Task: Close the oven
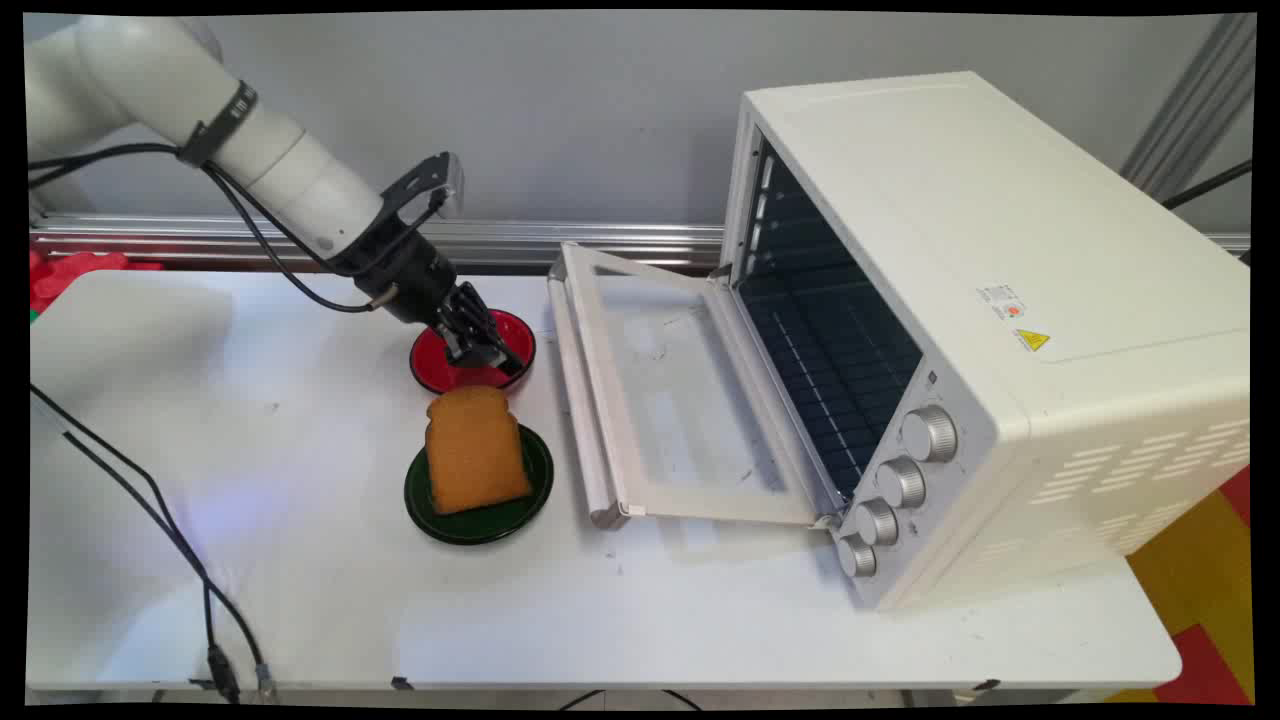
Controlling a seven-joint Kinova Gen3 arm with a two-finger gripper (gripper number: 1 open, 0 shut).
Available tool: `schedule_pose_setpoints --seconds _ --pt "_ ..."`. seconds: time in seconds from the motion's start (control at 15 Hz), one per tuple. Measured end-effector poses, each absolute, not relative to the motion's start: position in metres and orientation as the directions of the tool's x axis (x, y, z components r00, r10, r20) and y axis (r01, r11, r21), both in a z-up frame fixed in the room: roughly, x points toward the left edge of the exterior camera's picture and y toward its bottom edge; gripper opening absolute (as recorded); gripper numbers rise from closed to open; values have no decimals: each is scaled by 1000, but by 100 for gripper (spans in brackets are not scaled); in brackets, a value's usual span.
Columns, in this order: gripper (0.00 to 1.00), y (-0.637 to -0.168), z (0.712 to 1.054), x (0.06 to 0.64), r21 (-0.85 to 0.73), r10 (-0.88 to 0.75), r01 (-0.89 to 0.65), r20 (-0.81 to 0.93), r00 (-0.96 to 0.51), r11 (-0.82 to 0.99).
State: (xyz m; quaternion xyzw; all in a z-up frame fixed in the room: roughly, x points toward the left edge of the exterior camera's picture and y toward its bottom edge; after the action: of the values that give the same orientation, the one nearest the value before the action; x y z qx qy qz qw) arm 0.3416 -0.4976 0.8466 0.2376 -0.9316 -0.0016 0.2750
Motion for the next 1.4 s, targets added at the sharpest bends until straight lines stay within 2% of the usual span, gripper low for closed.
schedule_pose_setpoints --seconds 0.93,1.4 --pt "0 -498 798 322 152 -442 -440 572 -691 885" --pt "0 -498 796 310 148 -405 -415 649 -645 898"
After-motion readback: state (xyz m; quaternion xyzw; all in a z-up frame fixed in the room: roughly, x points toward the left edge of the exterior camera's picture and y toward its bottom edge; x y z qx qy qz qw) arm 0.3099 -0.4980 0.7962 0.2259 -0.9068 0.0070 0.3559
